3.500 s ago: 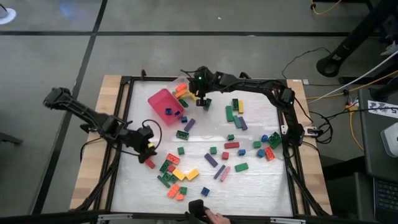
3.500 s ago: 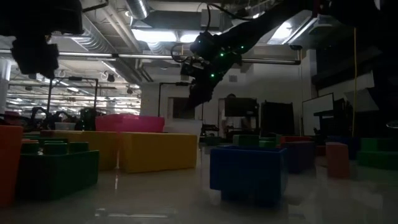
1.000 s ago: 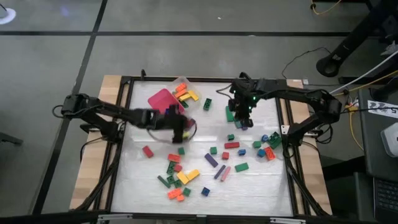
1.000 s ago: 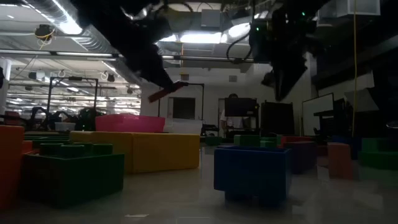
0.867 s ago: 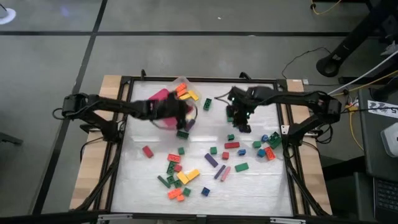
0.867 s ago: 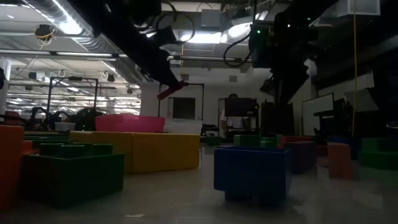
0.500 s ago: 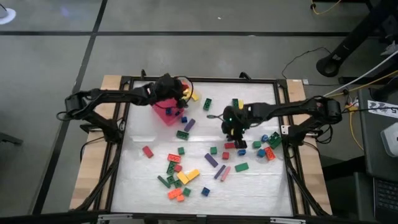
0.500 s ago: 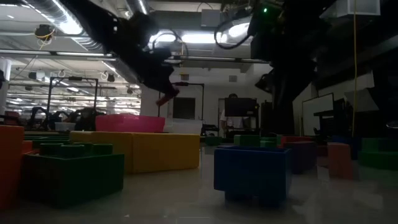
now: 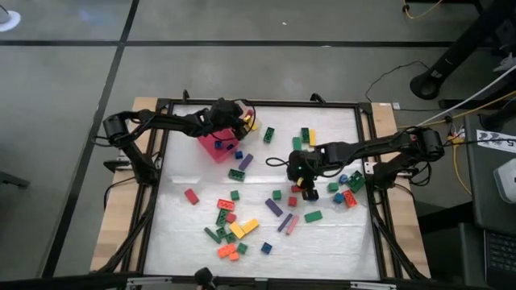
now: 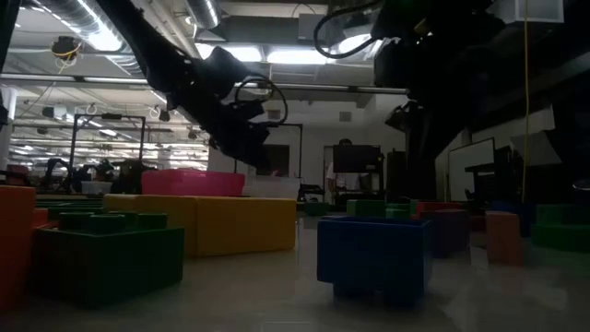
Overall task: Sort blocks by size
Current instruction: Put the big red block into the white bin
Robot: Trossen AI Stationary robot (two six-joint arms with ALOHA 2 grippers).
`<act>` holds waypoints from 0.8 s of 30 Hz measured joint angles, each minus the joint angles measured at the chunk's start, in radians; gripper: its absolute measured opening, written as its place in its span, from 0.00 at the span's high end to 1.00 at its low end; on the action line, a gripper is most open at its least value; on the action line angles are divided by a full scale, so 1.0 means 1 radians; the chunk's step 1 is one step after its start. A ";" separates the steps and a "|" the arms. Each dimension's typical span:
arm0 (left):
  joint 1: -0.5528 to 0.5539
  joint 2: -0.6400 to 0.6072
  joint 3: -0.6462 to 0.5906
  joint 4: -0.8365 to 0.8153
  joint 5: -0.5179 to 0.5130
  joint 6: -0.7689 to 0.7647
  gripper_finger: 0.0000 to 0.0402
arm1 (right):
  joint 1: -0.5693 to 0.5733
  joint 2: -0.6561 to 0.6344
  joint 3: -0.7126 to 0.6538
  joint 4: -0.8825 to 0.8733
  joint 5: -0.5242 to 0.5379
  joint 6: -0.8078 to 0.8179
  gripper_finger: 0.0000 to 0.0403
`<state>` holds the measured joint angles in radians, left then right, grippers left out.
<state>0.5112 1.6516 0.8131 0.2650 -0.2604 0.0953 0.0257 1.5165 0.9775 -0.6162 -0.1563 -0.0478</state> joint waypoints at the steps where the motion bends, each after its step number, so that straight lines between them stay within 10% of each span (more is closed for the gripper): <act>1: -0.002 0.000 0.000 0.004 0.000 -0.001 0.53 | 0.000 0.000 0.000 -0.010 0.000 0.015 0.63; 24: -0.021 -0.008 0.000 0.008 -0.001 0.043 0.51 | 0.001 0.001 -0.153 0.010 0.029 0.133 0.49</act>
<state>0.4904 1.6432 0.8131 0.2729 -0.2611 0.1387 0.0269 1.5173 0.8241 -0.6061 -0.1278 0.0856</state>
